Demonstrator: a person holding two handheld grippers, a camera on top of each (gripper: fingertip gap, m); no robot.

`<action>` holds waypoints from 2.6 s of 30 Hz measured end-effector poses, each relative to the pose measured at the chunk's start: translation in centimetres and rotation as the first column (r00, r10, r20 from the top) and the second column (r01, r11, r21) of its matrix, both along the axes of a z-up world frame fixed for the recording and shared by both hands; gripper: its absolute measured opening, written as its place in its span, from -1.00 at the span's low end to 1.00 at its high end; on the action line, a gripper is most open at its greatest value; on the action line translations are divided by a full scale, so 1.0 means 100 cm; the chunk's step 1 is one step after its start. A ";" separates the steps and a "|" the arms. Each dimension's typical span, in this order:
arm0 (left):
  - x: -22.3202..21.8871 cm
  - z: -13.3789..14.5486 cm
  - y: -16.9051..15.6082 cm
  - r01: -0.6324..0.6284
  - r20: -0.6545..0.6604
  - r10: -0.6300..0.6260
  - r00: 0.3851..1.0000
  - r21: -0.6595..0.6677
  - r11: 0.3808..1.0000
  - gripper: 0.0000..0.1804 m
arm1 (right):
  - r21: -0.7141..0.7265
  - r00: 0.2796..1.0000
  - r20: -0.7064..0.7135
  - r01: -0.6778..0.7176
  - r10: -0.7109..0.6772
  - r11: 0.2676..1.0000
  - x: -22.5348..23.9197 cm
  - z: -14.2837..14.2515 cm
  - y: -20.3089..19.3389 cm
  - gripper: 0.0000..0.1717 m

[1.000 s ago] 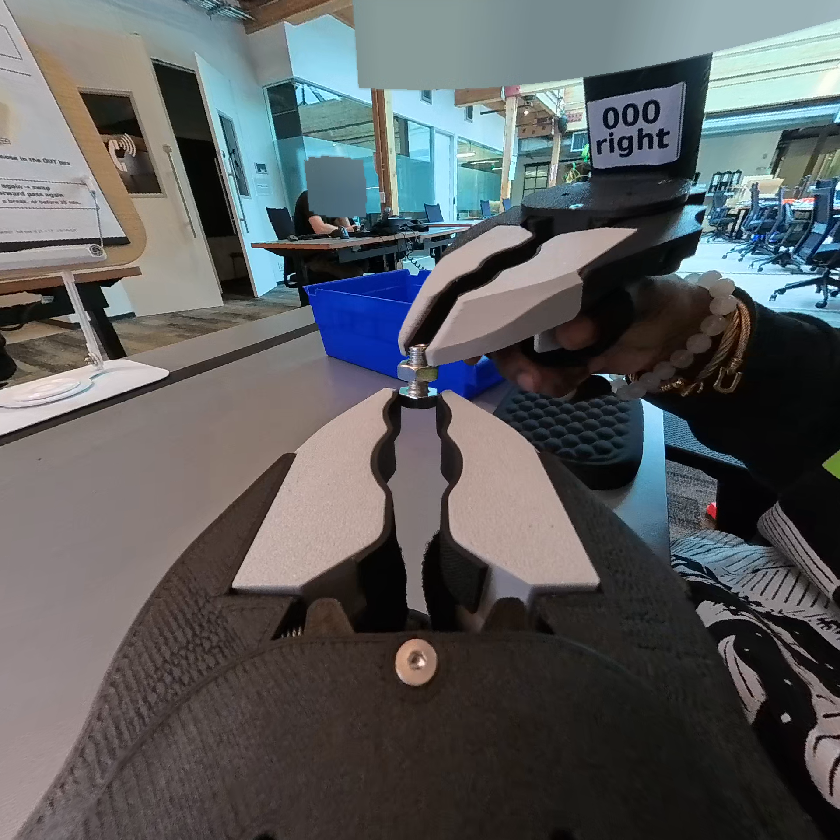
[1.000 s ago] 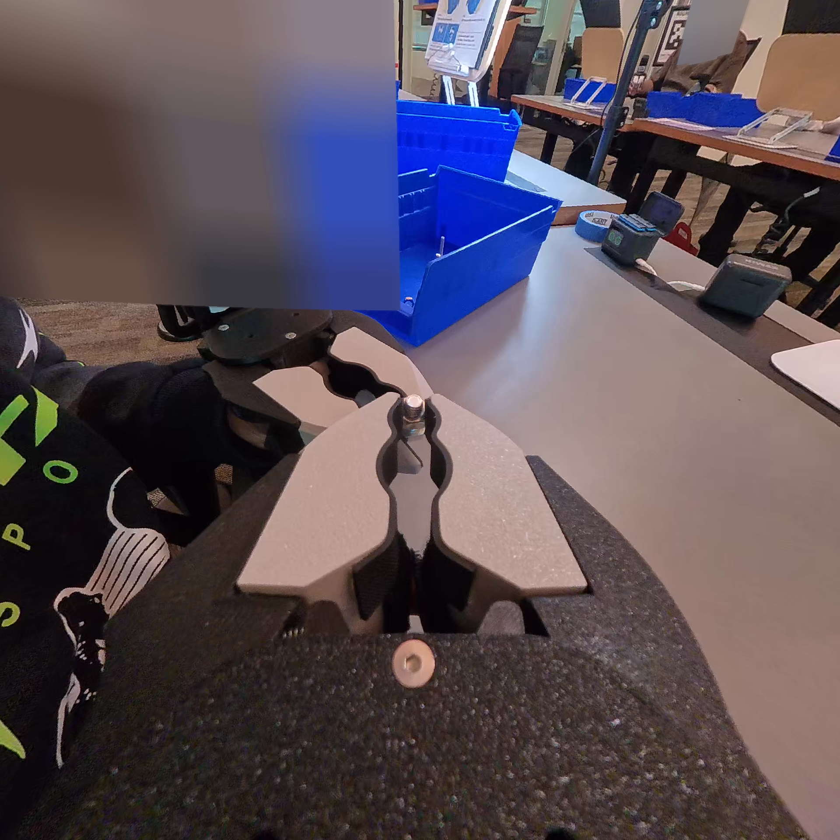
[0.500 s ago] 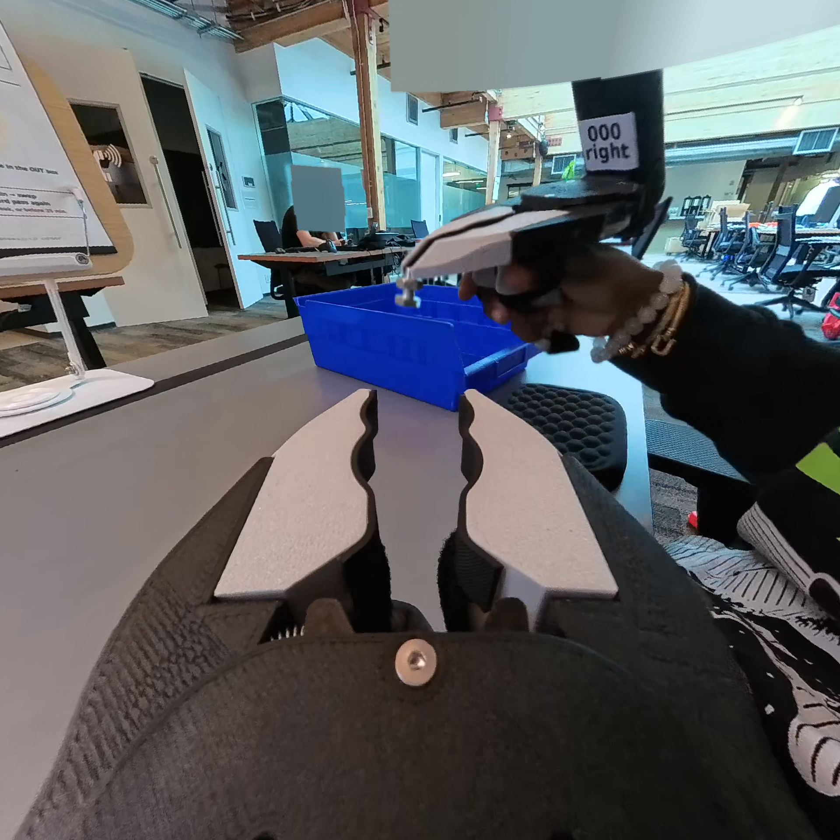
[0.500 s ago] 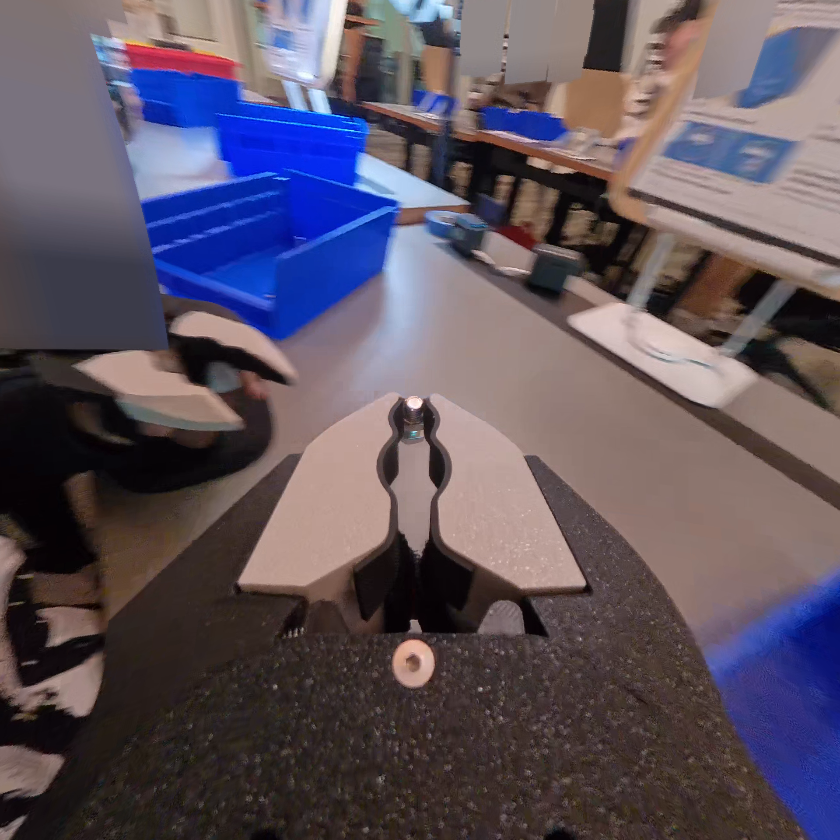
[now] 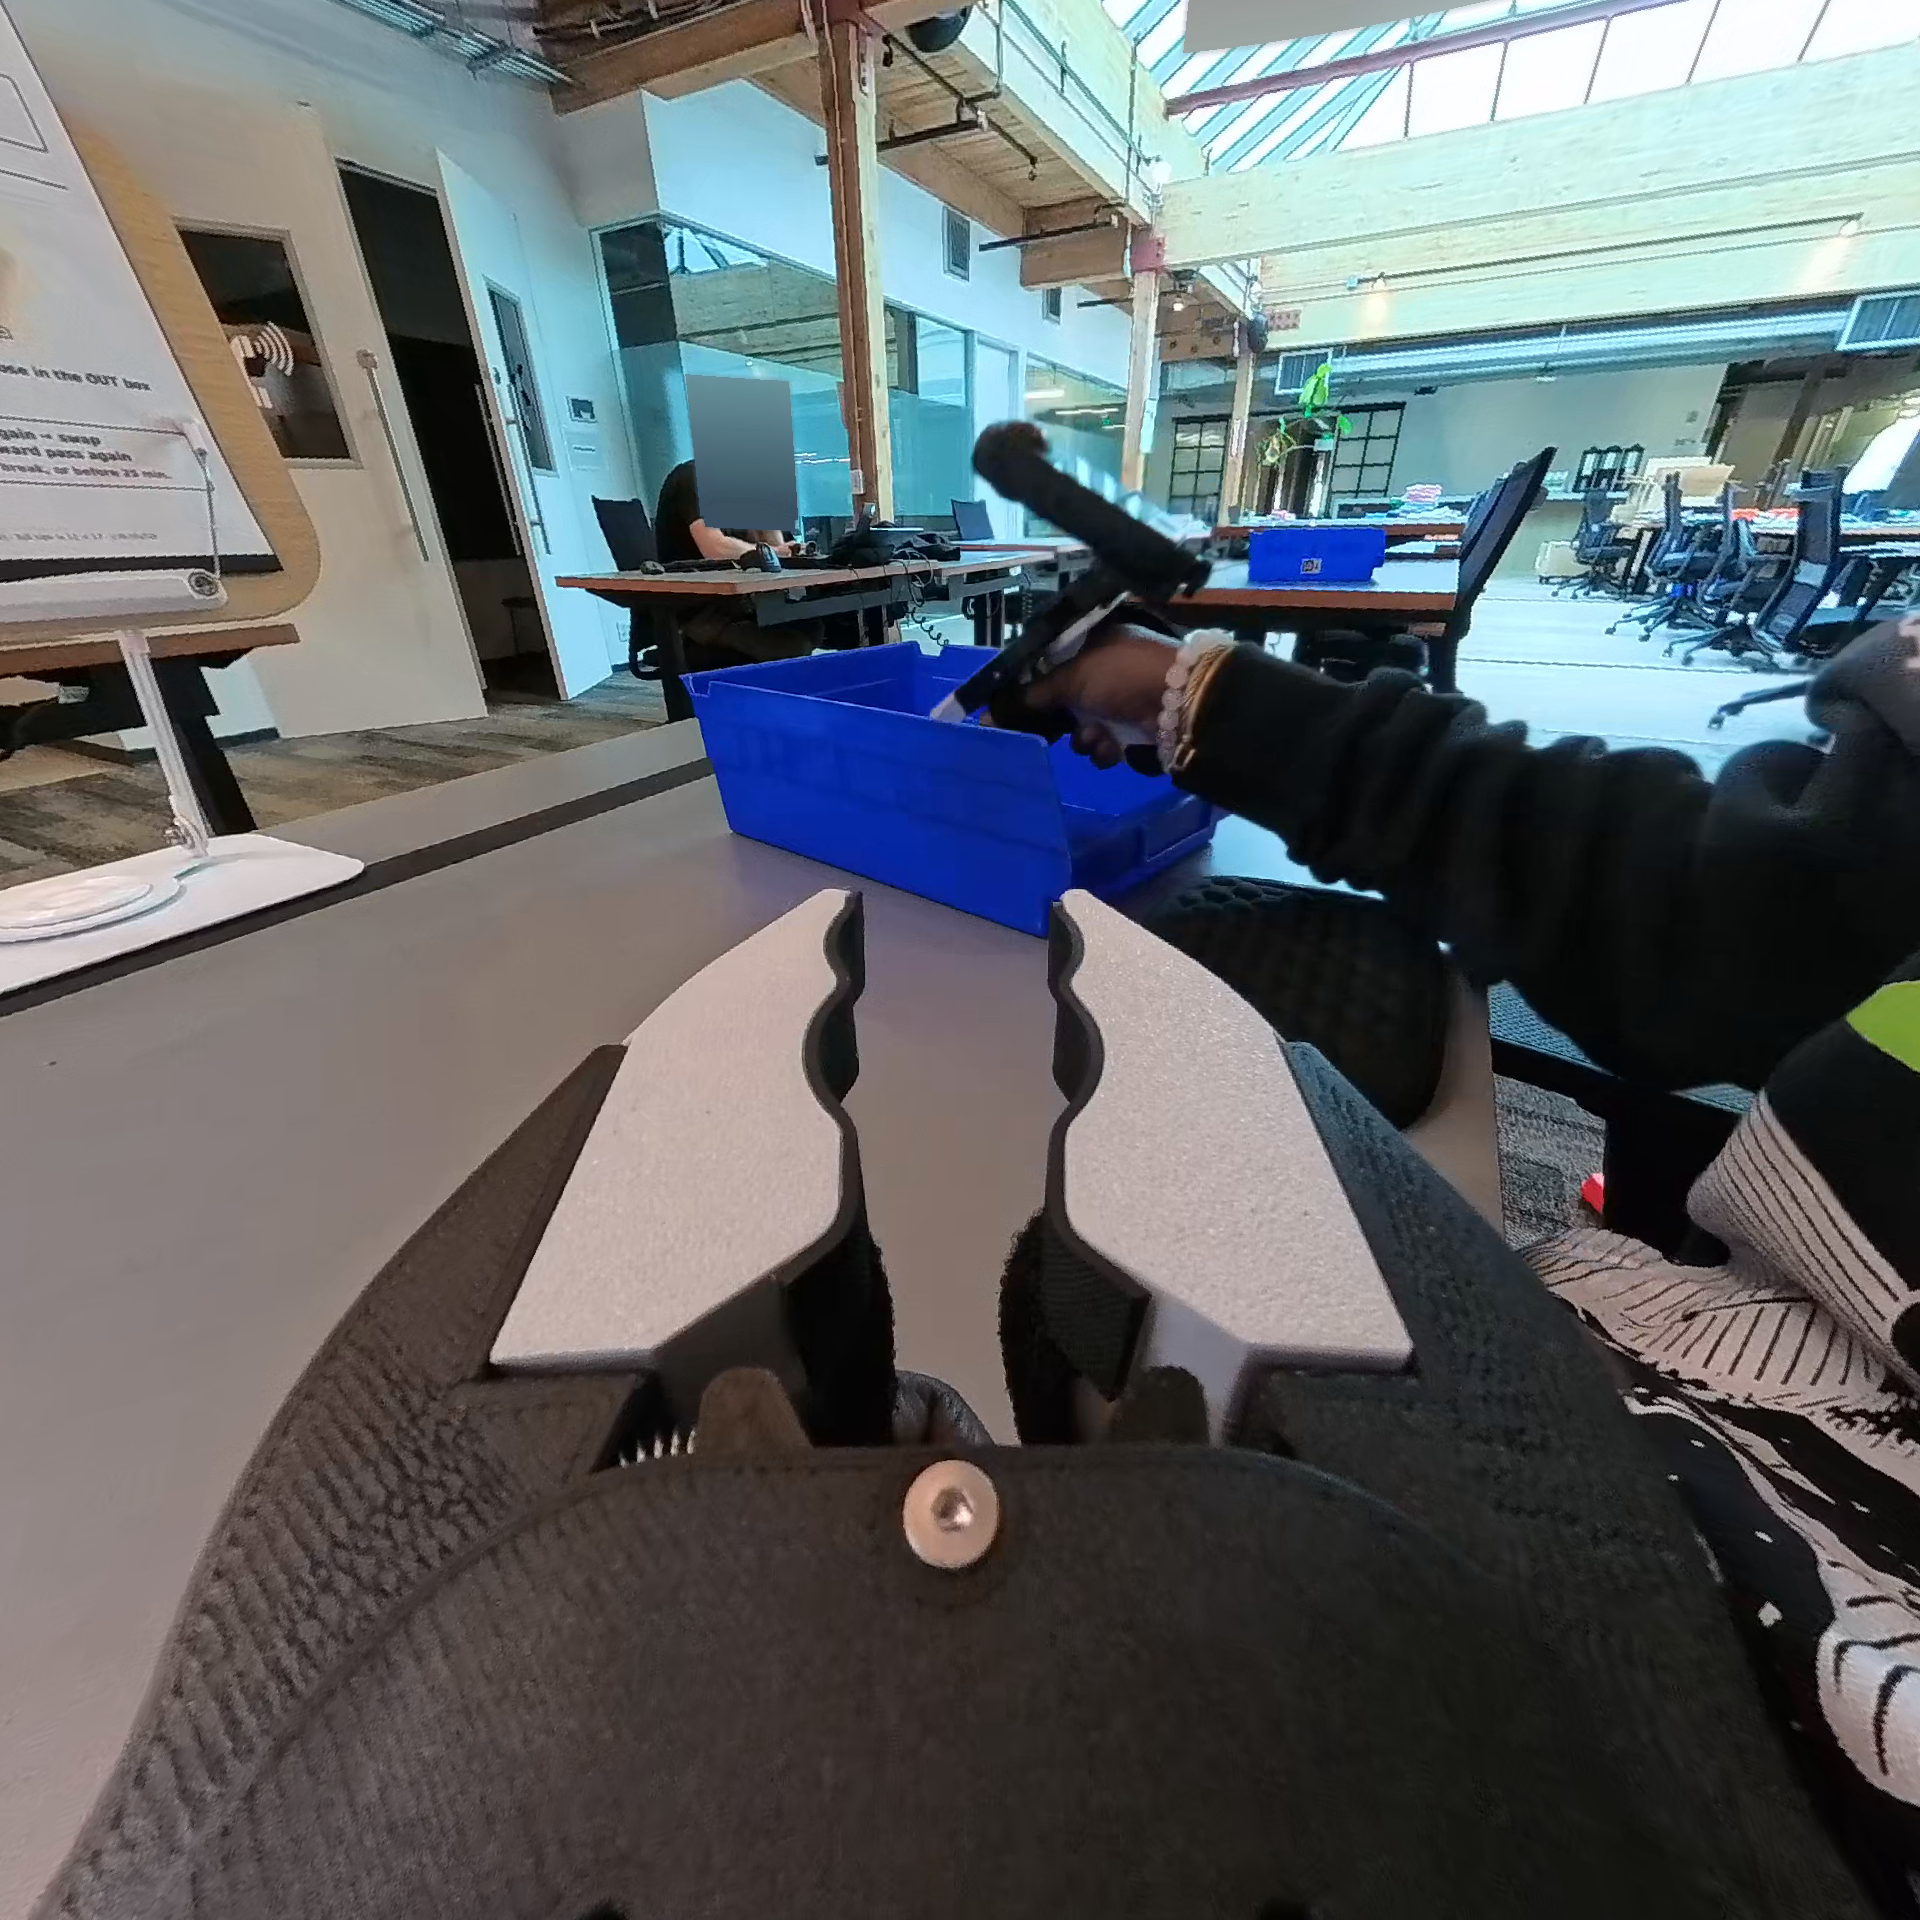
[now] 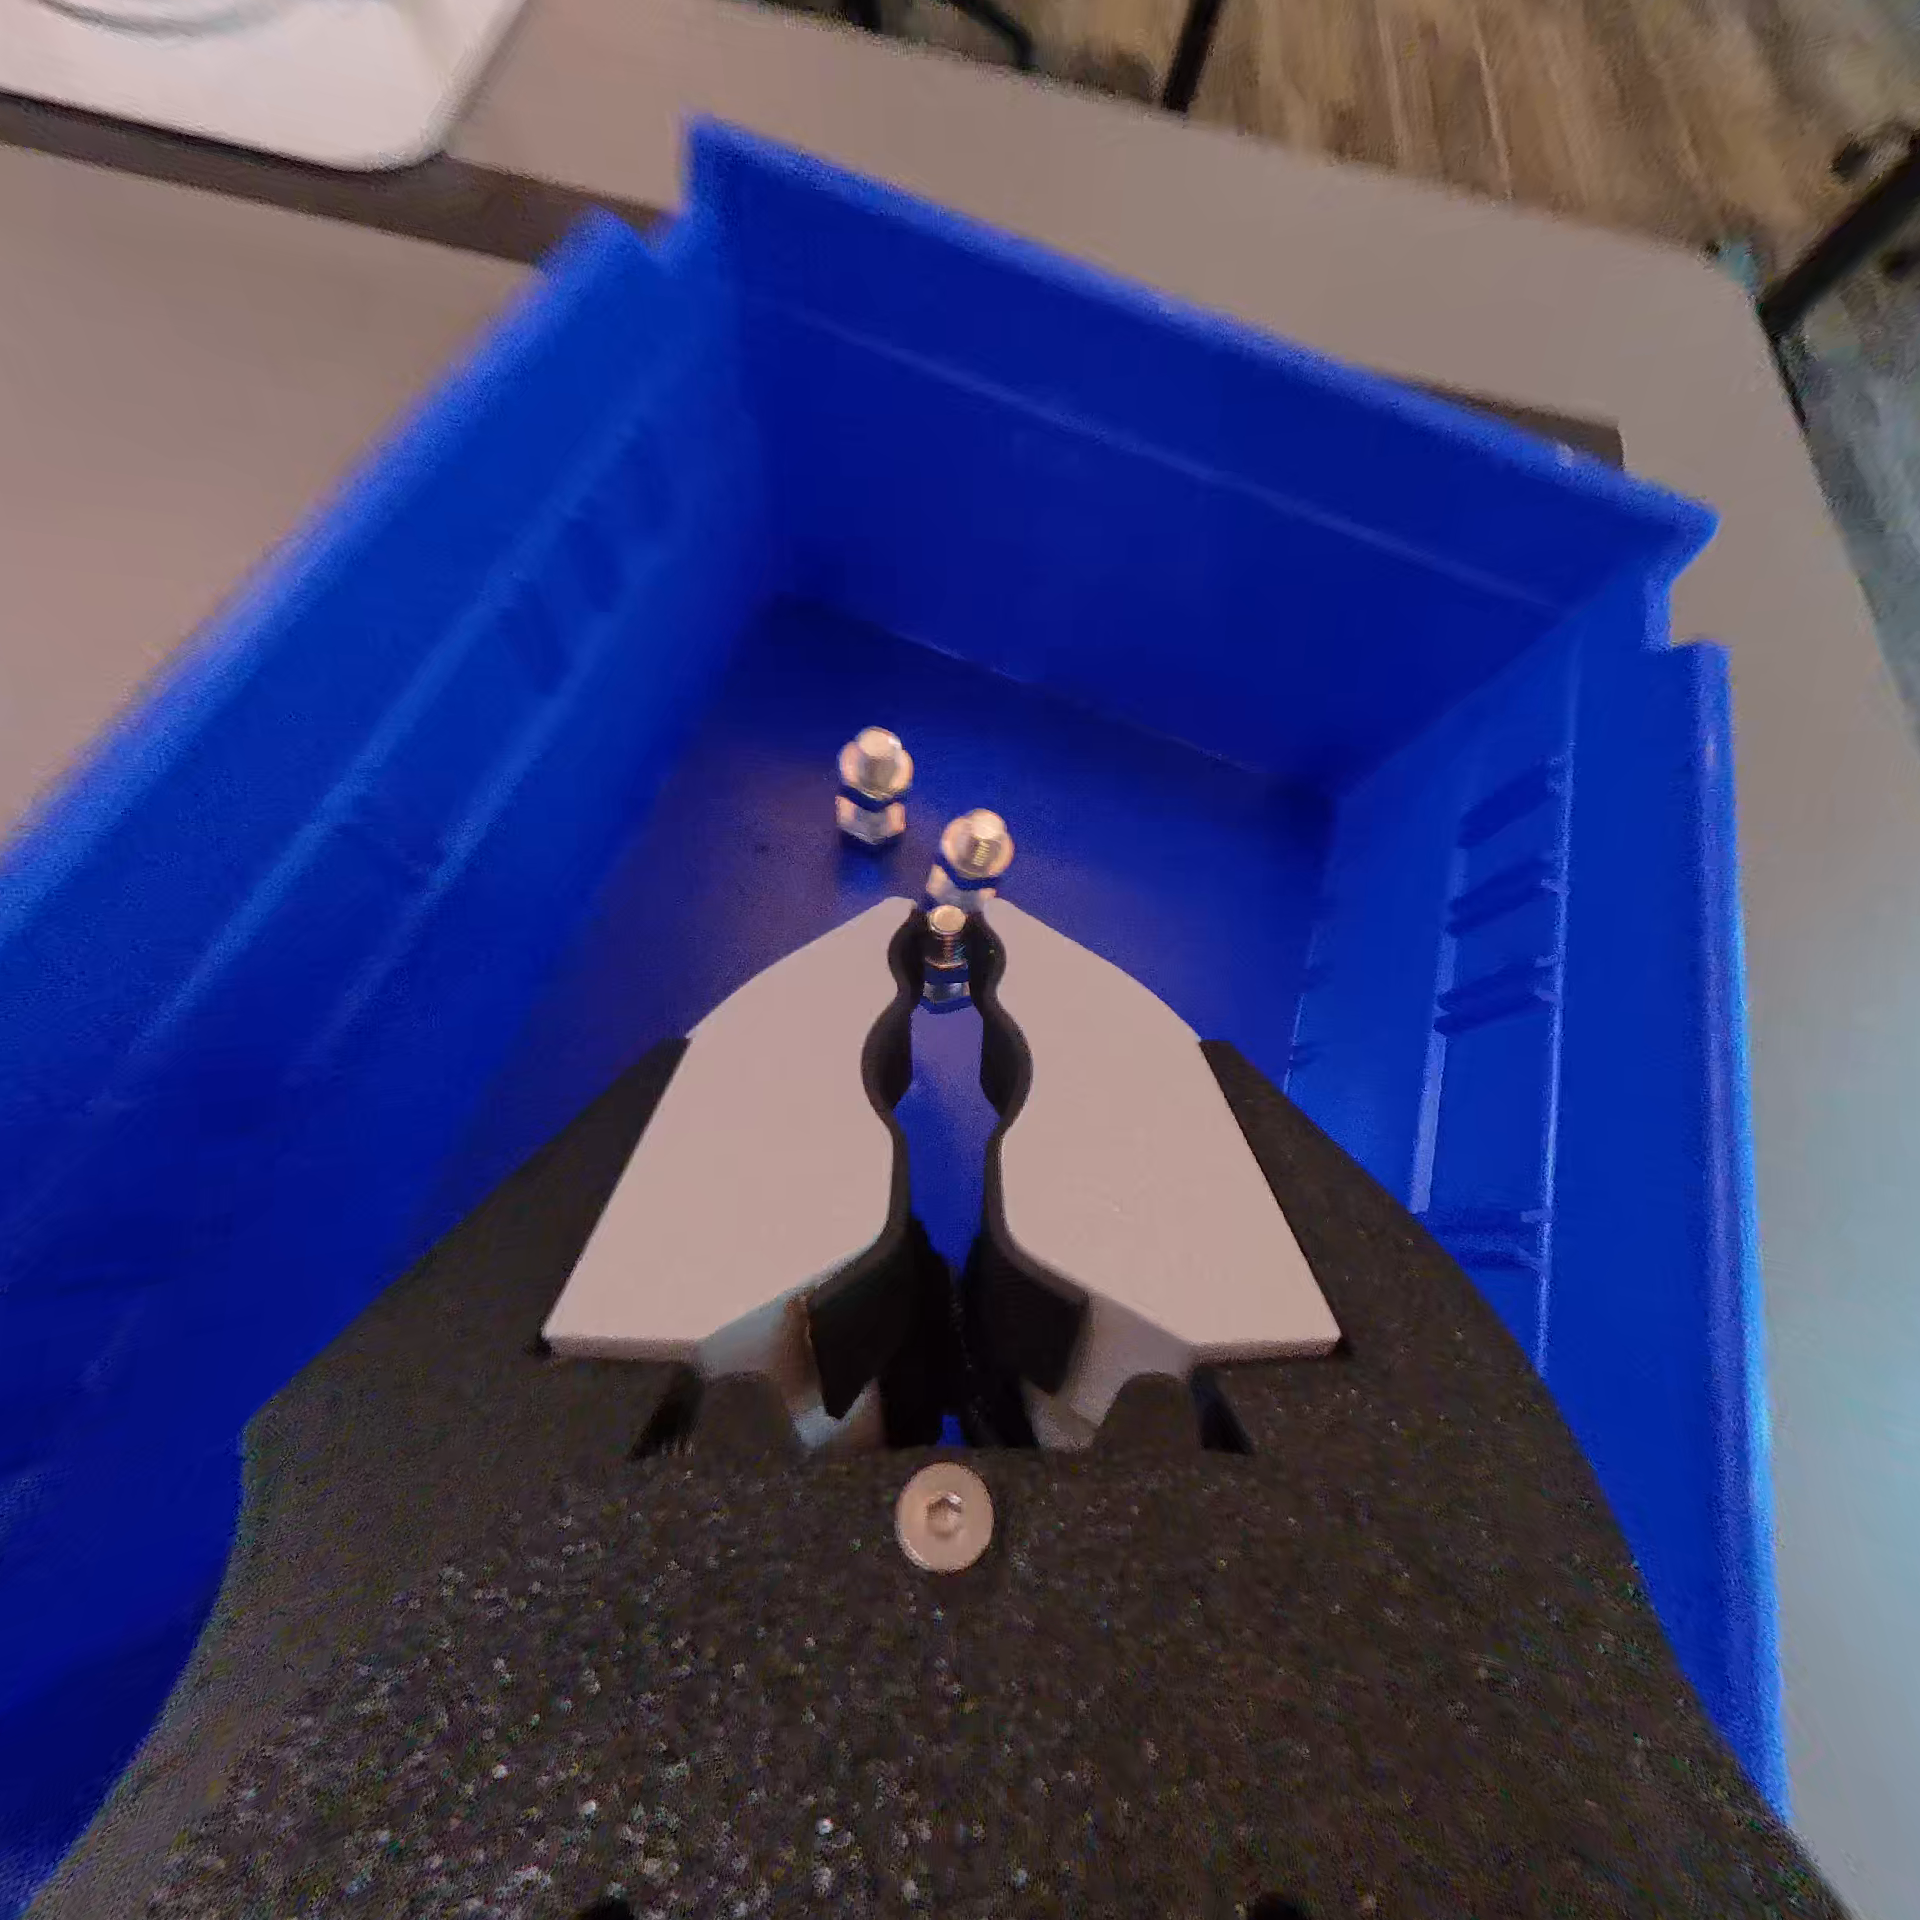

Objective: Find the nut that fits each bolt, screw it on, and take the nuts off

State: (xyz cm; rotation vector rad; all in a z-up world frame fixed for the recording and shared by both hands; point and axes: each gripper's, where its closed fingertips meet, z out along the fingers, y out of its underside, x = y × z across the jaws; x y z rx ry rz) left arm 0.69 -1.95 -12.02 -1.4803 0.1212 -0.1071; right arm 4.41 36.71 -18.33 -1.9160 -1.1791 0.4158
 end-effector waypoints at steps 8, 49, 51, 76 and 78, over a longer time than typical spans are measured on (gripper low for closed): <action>-0.001 0.000 0.000 -0.001 0.008 0.001 1.000 -0.002 1.000 -0.63 | -0.049 0.994 0.079 0.073 -0.069 0.996 0.003 -0.031 0.026 -0.91; -0.094 0.072 -0.080 -0.233 0.009 0.234 0.972 -0.047 0.971 -0.63 | 0.229 0.562 -0.620 -0.537 0.547 0.812 0.002 0.062 -0.243 -0.53; -0.125 0.074 -0.098 -0.272 -0.015 0.273 0.962 -0.149 0.951 -0.61 | 0.230 0.558 -0.625 -0.536 0.546 0.812 0.002 0.063 -0.243 -0.54; -0.361 -0.097 -0.231 -0.215 -0.196 0.555 0.809 -0.976 -0.031 -0.69 | 0.182 0.512 -0.711 -0.528 0.482 0.830 0.008 0.068 -0.232 -0.55; -0.363 -0.100 -0.230 -0.212 -0.194 0.558 0.807 -0.977 -0.032 -0.69 | 0.183 0.511 -0.712 -0.528 0.481 0.830 0.008 0.068 -0.232 -0.55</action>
